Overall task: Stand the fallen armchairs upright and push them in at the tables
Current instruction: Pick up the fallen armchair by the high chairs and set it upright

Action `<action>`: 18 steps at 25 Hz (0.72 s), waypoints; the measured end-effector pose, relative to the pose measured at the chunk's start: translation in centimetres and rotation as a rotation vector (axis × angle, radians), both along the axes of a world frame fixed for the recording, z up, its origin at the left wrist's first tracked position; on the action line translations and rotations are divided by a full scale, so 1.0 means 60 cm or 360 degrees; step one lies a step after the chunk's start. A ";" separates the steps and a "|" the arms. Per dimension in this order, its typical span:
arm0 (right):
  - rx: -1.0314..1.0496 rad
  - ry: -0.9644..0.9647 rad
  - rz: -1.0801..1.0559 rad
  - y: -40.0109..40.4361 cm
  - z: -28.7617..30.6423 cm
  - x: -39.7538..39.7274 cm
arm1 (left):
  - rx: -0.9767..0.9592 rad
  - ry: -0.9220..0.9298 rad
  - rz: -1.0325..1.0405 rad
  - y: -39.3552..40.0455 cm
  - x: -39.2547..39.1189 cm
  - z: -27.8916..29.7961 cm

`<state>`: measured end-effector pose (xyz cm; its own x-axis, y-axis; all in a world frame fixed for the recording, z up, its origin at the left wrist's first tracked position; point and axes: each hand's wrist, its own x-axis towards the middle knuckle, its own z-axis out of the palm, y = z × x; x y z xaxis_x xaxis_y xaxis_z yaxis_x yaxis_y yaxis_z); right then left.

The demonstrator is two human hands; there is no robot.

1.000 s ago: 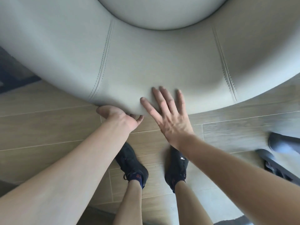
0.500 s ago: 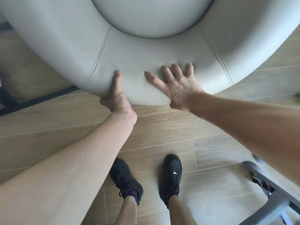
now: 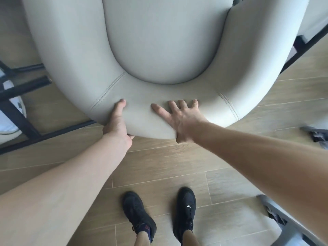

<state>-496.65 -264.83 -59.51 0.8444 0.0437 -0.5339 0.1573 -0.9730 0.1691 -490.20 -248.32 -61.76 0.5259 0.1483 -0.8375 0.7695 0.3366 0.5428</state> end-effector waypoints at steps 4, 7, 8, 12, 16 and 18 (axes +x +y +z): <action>0.0084 0.0060 -0.0016 0.034 0.096 0.016 | 0.0012 -0.0059 -0.0136 0.048 0.008 0.086; 0.0176 0.0065 -0.0020 0.046 0.149 0.032 | 0.0072 -0.0030 -0.0250 0.074 0.022 0.132; 0.0163 0.0069 -0.0004 0.051 0.163 0.036 | 0.0081 -0.0019 -0.0264 0.081 0.027 0.145; 0.0201 0.0077 -0.0053 0.056 0.178 0.052 | 0.0003 -0.0069 -0.0306 0.092 0.045 0.161; 0.0241 0.0015 -0.0108 0.039 0.187 0.080 | 0.0775 -0.0438 -0.0514 0.085 0.046 0.169; 0.0256 0.0005 -0.0116 0.035 0.183 0.080 | 0.1583 -0.1241 -0.0918 0.087 0.038 0.179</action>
<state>-491.83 -262.73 -48.55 0.8468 0.0676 -0.5275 0.0858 -0.9963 0.0100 -487.92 -243.07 -51.03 0.9939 0.1071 0.0253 0.0571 -0.6982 0.7136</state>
